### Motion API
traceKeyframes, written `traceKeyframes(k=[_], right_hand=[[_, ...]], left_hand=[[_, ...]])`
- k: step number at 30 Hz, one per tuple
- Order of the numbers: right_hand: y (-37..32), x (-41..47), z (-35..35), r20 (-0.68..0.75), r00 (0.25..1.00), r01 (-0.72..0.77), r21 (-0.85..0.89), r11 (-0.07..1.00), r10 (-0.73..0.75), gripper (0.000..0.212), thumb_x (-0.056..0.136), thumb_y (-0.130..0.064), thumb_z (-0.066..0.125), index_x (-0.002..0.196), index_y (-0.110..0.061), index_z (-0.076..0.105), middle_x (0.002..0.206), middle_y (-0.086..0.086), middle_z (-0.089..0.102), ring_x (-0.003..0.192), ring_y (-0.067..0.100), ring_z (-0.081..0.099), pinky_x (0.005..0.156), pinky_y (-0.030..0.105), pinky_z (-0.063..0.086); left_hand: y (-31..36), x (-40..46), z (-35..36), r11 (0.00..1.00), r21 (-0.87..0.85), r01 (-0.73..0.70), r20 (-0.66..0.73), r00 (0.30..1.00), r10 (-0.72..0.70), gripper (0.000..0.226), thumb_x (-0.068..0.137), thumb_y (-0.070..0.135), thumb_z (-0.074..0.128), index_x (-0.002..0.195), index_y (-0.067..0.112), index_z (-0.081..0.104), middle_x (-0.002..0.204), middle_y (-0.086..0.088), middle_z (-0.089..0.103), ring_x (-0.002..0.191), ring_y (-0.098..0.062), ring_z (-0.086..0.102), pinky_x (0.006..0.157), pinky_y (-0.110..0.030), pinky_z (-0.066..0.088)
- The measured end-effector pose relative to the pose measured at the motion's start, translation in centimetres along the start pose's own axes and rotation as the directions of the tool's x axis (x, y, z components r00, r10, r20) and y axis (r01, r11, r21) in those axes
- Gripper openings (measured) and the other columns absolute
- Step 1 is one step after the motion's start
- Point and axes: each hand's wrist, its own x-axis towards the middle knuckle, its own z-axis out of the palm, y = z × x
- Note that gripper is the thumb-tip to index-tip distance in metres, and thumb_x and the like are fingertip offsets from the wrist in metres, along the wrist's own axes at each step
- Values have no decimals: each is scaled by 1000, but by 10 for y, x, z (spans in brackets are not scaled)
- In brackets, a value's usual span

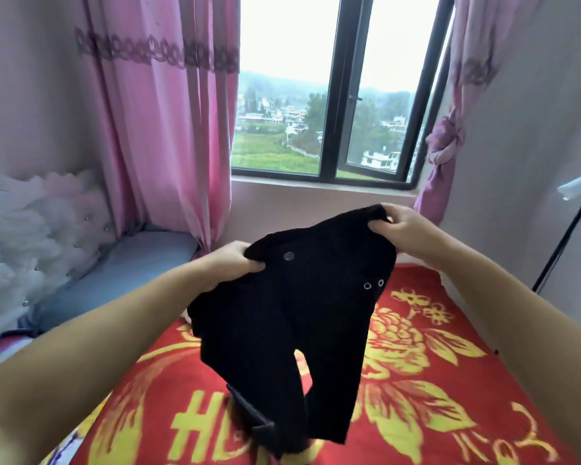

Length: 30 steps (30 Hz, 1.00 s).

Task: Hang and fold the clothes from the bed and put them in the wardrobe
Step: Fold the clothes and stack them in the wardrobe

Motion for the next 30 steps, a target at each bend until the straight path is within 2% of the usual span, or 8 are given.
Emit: traceKeyframes(k=[3,7,9,13,20,23,26,30], right_hand=[[22,-5,-5,63,981,-159,-277,947,183,43,87,-19,65,127,-15,48,119,7,60,105,23,59,91,35,48],[5,-23,38,300,951,39,-336,941,67,100,78,-46,74,150,-38,5,122,-11,52,115,9,51,102,27,40],[1,-29,71,337,942,108,-332,937,10,90,82,-42,71,149,-40,11,110,-15,57,102,7,57,92,23,44],[7,-8,75,24,994,108,-347,932,-106,23,91,-20,56,112,-18,64,102,2,69,97,23,64,83,33,51],[-53,36,6,3,965,123,-889,440,-264,16,100,-26,42,99,-24,57,103,2,63,95,28,60,59,30,38],[-66,47,-6,-87,953,64,-880,471,-292,18,99,-20,42,105,-20,60,100,6,63,82,27,55,61,32,41],[-72,38,-4,144,988,151,-822,549,-55,24,98,-25,51,116,-12,60,106,3,61,89,23,52,75,29,40],[-62,16,41,472,859,251,-727,640,199,26,96,-27,54,115,-11,63,96,-3,63,77,12,56,71,23,39]], left_hand=[[28,-3,-12,974,178,-140,68,989,130,13,90,18,63,98,21,72,91,2,74,82,-14,70,79,-26,55],[60,-2,-8,941,288,-180,131,980,147,13,87,24,66,92,15,75,88,-5,74,80,-20,71,77,-30,58],[73,-3,-12,946,266,-185,81,982,169,17,85,26,67,90,12,75,87,-7,74,80,-23,71,76,-33,59],[85,-7,-34,902,376,-210,105,977,184,19,82,30,70,89,13,75,83,-6,74,77,-23,70,75,-35,59],[106,-6,-86,600,792,-115,76,993,89,30,85,33,65,109,14,65,96,0,68,86,-20,66,86,-42,55],[118,-6,-97,559,823,-106,-17,977,211,24,89,33,60,109,20,62,98,1,64,87,-21,63,82,-40,54],[102,-9,-84,464,874,-147,18,962,271,18,92,28,54,109,24,62,96,5,61,87,-19,59,74,-34,51],[32,-8,-49,518,839,-167,192,981,7,23,91,8,48,107,13,63,99,0,63,90,-21,58,78,-30,46]])
